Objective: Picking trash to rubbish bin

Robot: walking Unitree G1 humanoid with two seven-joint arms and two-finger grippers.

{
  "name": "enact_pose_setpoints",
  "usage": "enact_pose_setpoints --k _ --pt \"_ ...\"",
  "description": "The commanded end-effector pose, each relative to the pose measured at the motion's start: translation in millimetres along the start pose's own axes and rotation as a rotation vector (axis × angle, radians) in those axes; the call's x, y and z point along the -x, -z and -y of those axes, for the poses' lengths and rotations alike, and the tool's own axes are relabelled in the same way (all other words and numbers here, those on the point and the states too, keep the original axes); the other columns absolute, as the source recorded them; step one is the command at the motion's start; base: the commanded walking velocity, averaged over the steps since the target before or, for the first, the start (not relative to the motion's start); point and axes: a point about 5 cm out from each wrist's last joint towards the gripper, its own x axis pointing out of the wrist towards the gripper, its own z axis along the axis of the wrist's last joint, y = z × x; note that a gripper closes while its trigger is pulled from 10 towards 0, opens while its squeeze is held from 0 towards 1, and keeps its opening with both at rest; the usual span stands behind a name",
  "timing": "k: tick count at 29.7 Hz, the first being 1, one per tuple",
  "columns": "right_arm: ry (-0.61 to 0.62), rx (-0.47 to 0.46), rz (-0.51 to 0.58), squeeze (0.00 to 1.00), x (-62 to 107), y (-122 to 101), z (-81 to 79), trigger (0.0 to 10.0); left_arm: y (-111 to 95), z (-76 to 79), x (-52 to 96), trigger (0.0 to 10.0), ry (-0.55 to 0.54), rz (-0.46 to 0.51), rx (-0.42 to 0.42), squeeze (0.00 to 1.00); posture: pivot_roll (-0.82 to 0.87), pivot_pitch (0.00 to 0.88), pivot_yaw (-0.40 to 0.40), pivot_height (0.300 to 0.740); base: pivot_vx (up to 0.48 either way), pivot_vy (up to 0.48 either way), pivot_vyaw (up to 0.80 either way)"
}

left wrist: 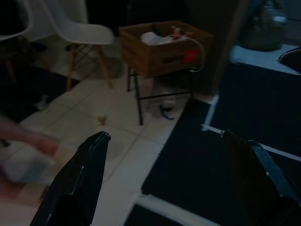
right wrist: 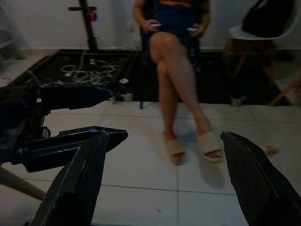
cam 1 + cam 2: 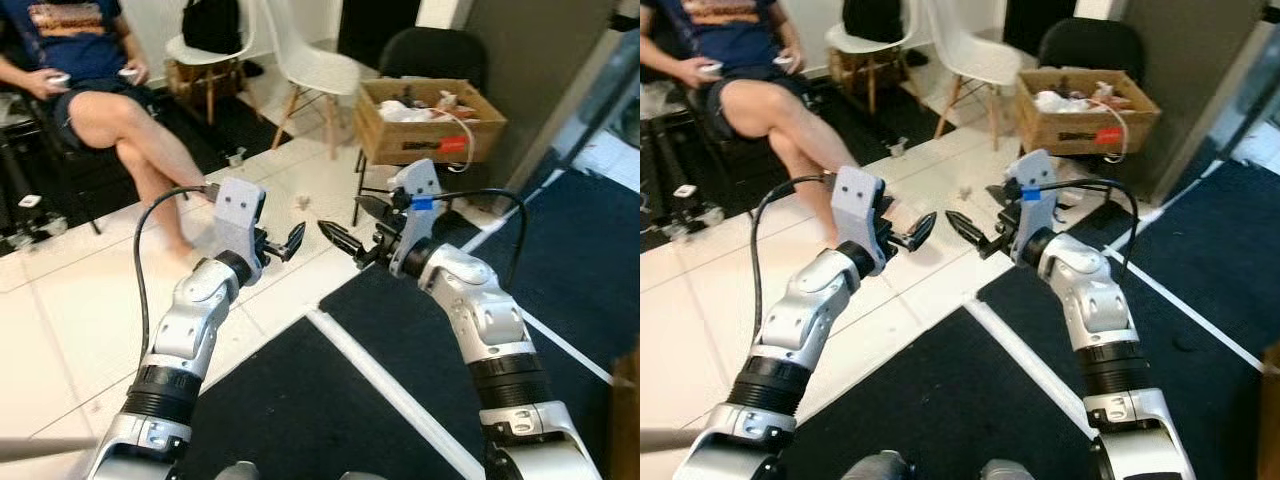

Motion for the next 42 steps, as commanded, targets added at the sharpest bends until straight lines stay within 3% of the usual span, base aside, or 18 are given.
enact_pose_setpoints --k 1,42 --pt "-0.007 0.002 -0.006 0.0 0.8 2.3 0.0 10.0 3.2 3.4 -1.5 10.0 0.019 -0.008 0.003 0.0 -0.08 0.0 -0.039 0.74 0.0 0.0 0.78" --pt "-0.017 -0.003 0.001 0.0 -0.7 2.3 0.0 10.0 0.1 4.2 -3.0 10.0 0.039 0.025 -0.014 0.0 -0.08 0.0 -0.033 0.74 0.0 0.0 0.78"
